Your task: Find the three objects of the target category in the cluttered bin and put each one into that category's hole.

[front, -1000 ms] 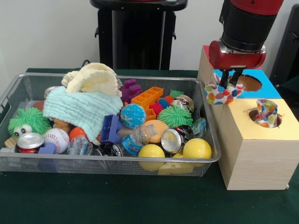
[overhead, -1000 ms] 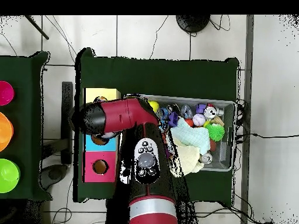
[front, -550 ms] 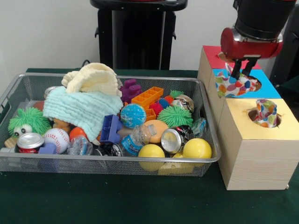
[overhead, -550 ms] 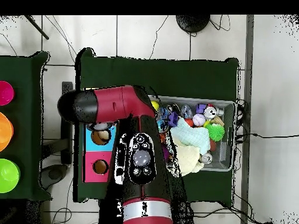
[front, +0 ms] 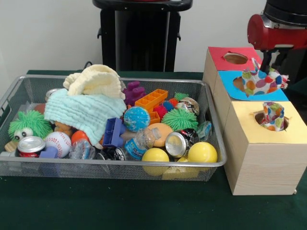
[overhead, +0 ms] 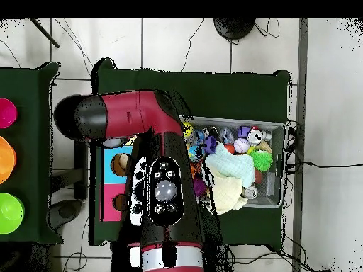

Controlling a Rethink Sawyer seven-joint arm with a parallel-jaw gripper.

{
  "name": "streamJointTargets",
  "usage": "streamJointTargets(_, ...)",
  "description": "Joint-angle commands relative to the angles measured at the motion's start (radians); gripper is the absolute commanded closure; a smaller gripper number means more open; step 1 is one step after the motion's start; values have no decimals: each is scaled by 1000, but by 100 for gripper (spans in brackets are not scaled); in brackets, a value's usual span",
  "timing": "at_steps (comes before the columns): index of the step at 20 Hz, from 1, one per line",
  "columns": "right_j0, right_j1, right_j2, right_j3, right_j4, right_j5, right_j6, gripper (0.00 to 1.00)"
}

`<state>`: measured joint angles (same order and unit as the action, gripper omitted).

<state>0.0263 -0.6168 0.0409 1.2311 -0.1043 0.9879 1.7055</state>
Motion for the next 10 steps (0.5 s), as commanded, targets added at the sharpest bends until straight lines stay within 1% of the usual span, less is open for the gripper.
streamJointTargets(1,-8,105,14,-26,18,-45,205,100)
streamJointTargets(3,-13,126,17,-34,16,-66,197,100)
streamJointTargets(6,-21,139,16,-32,8,-93,179,100)
streamJointTargets(10,-30,137,12,0,3,-129,165,100)
